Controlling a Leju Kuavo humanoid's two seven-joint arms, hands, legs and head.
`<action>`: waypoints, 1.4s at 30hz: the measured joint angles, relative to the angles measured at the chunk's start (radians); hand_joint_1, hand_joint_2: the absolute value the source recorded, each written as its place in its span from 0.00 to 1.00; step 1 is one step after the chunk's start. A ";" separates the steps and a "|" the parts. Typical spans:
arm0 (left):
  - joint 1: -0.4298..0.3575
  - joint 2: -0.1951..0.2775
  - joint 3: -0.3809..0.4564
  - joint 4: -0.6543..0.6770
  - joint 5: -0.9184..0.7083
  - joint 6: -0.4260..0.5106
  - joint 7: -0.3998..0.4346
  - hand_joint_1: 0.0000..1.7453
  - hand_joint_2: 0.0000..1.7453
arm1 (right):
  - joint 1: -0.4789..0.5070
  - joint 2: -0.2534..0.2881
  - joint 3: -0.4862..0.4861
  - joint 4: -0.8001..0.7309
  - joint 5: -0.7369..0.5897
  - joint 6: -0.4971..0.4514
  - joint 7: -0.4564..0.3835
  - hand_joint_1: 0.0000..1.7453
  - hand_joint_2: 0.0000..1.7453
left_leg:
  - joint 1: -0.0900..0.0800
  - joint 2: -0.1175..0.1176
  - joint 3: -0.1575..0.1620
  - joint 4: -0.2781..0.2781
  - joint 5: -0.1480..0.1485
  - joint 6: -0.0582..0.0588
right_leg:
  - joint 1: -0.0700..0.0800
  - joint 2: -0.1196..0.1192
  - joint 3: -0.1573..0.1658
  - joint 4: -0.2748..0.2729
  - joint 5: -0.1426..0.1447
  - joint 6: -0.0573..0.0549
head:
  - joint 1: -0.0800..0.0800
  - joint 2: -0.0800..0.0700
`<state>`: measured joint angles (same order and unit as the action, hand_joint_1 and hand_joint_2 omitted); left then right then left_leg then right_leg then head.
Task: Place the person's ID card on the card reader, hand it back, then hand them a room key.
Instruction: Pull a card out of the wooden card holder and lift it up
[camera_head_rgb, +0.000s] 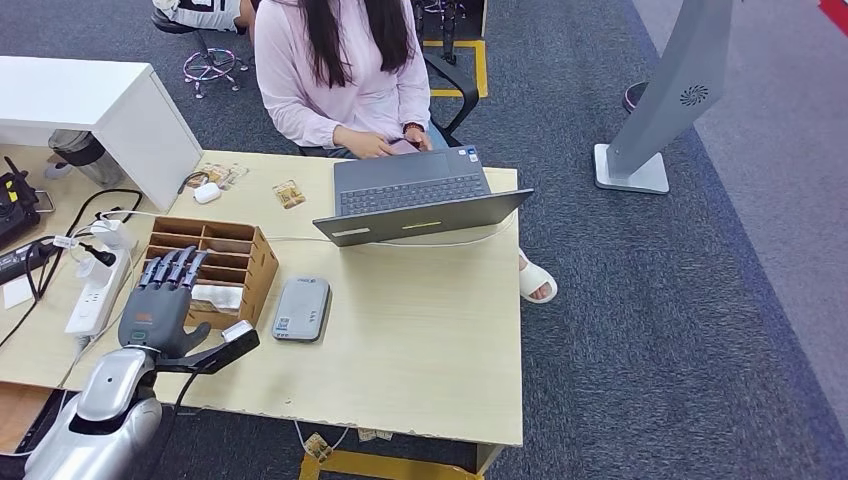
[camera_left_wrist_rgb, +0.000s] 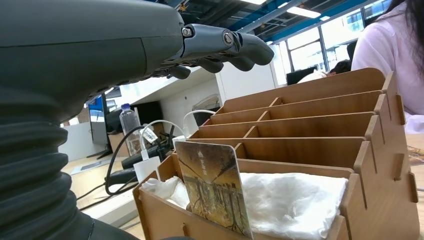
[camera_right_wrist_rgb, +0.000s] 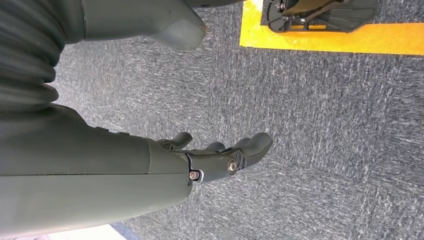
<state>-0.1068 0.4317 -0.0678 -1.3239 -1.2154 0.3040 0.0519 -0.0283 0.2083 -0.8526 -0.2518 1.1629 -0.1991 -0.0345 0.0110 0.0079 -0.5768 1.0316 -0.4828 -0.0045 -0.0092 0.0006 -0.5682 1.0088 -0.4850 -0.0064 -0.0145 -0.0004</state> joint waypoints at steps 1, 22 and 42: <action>-0.001 0.000 0.001 0.003 0.000 -0.001 0.000 0.00 1.00 | 0.000 0.000 0.000 0.000 0.000 0.000 0.000 0.00 1.00 | 0.000 0.000 0.000 0.000 0.000 0.000 | 0.000 0.000 0.000 0.000 0.000 0.000 | 0.000 0.000; -0.012 -0.005 0.005 0.057 0.034 0.027 -0.043 1.00 1.00 | -0.002 0.000 -0.002 0.000 0.010 0.002 -0.006 0.00 1.00 | 0.000 0.000 0.000 0.000 0.000 0.000 | 0.000 0.000 0.000 0.000 0.000 0.000 | 0.000 0.000; -0.015 -0.008 0.005 0.045 0.078 0.022 -0.081 1.00 1.00 | -0.004 0.000 -0.018 0.000 0.013 0.003 -0.008 0.00 1.00 | 0.000 0.000 0.000 0.000 0.000 0.000 | 0.000 0.000 0.000 0.000 0.000 0.000 | 0.000 0.000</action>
<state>-0.1216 0.4236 -0.0626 -1.2788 -1.1373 0.3264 -0.0292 -0.0328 0.2079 -0.8707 -0.2518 1.1760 -0.1961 -0.0423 0.0110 0.0080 -0.5768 1.0316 -0.4825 -0.0048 -0.0092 0.0007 -0.5681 1.0089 -0.4850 -0.0065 -0.0145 -0.0004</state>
